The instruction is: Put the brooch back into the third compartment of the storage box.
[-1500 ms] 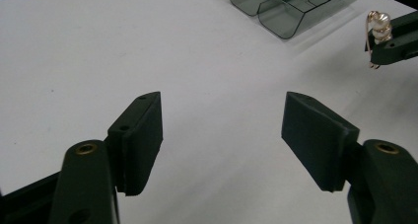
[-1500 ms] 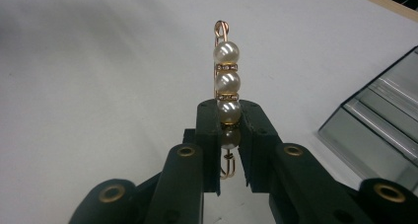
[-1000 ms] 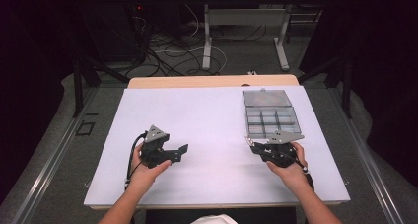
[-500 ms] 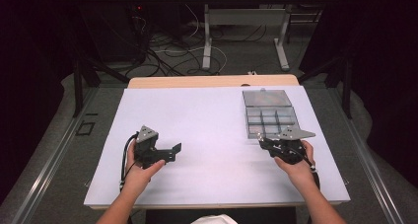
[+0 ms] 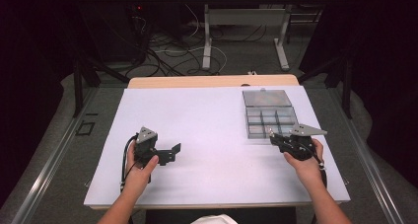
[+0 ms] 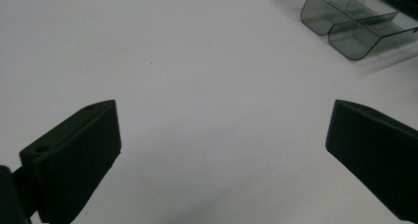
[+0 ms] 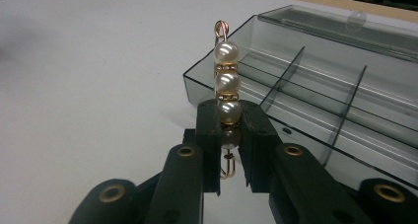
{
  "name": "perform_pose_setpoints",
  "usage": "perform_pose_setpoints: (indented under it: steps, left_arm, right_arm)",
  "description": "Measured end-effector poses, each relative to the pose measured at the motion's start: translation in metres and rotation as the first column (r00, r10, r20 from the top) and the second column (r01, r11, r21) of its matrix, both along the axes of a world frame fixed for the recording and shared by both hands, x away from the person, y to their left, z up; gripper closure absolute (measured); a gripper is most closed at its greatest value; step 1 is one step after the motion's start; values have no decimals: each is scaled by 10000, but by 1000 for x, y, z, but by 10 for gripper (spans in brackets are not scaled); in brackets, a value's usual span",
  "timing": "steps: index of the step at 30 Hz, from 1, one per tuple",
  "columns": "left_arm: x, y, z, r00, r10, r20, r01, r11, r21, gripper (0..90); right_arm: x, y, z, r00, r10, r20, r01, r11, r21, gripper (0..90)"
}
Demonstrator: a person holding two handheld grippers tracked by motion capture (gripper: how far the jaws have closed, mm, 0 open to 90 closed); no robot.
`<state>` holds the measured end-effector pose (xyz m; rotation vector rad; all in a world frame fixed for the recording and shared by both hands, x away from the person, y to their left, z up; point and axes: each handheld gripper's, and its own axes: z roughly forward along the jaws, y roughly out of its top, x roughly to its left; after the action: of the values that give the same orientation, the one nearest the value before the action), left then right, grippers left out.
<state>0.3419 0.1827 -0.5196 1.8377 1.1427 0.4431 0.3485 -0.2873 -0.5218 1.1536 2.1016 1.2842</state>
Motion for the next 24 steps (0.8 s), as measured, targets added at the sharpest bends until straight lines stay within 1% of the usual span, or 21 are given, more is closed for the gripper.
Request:
perform_pose_setpoints:
  steps: [1, 2, 3, 4, 5, 6, 7, 8, 9, 10, 11, 13, 14, 15, 17, 18, 19, 20, 21, 23, 24]
  left_arm:
    - [0, -1, -1, 10000, -10, -51, 10, 10000, -36, 3]
    - [0, 0, -1, 9999, -58, -108, 59, 10000, 62, 3]
    - [0, -1, -2, 9998, -35, -184, 34, 10000, -12, 3]
    - [0, -1, -2, 9998, -84, -154, 85, 9999, 57, 3]
    - [0, -1, -3, 9998, -75, -166, 76, 9999, 75, 3]
    - [0, -1, -3, 9998, -73, -183, 73, 10000, 5, 3]
    - [1, -2, -4, 9999, -64, -122, 64, 10000, 3, 3]
    - [1, -1, -4, 9998, -137, -169, 139, 9998, 130, 3]
    - [1, 0, -4, 9998, -144, -162, 146, 9998, 147, 3]
    - [1, 0, -4, 9998, -137, -164, 140, 9997, 186, 3]
    - [1, -1, -5, 9998, -89, -179, 91, 9998, 156, 3]
    - [1, 0, -6, 9999, -69, -158, 73, 9997, 225, 3]
    - [1, 0, -6, 9998, -38, -207, 42, 9998, 177, 3]
    - [2, 1, -6, 9998, -71, -165, 77, 9994, 335, 3]
    - [2, 1, -7, 9998, -71, -193, 77, 9995, 322, 3]
    - [2, 1, -7, 9997, -48, -236, 53, 9997, 229, 3]
    - [2, 1, -7, 9997, -43, -235, 49, 9997, 257, 3]
    - [2, 2, -7, 9997, -44, -230, 53, 9994, 356, 3]
    - [2, 2, -7, 9998, -42, -218, 50, 9994, 353, 3]
    - [3, 2, -7, 9996, -71, -262, 81, 9992, 381, 3]
    - [2, 2, -7, 9995, -38, -319, 48, 9995, 305, 3]
  right_arm:
    - [0, -2, 0, 10000, -60, 14, 60, 10000, 0, 801]
    - [1, -3, 0, 10000, -70, 36, 70, 10000, 2, 801]
    - [1, -5, 0, 9998, -181, -11, 181, 9998, -11, 801]
    - [2, -7, -1, 9997, -214, 71, 214, 9998, -7, 801]
    - [2, -8, -1, 9995, -312, -21, 313, 9995, 96, 801]
    - [2, -10, -1, 9992, -395, -29, 395, 9992, 20, 801]
    - [3, -12, -1, 9992, -404, -6, 404, 9992, 46, 801]
    - [2, -13, -1, 9987, -506, -61, 506, 9987, -3, 801]
    - [3, -15, -1, 9985, -551, -59, 551, 9985, 66, 801]
    - [4, -17, -1, 9982, -600, 1, 600, 9982, 47, 801]
    - [4, -18, -1, 9974, -717, -44, 717, 9974, 49, 801]
    - [4, -22, -2, 9966, -823, -70, 823, 9966, 67, 801]
    - [5, -24, -2, 9970, -777, -26, 777, 9970, 25, 801]
    - [5, -25, -2, 9962, -872, -79, 873, 9961, 148, 801]
    - [5, -28, -2, 9951, -983, -44, 983, 9951, 120, 801]
    - [5, -30, -2, 9950, -1001, -29, 1002, 9949, 114, 801]
    - [5, -31, -1, 9941, -1085, -42, 1086, 9940, 133, 801]
    - [6, -33, -2, 9935, -1134, 39, 1133, 9935, 134, 800]
    - [6, -35, -1, 9929, -1191, -61, 1192, 9928, 135, 801]
    - [6, -38, 0, 9921, -1257, -55, 1258, 9919, 182, 801]
    - [6, -39, 0, 9919, -1272, -48, 1273, 9916, 234, 801]
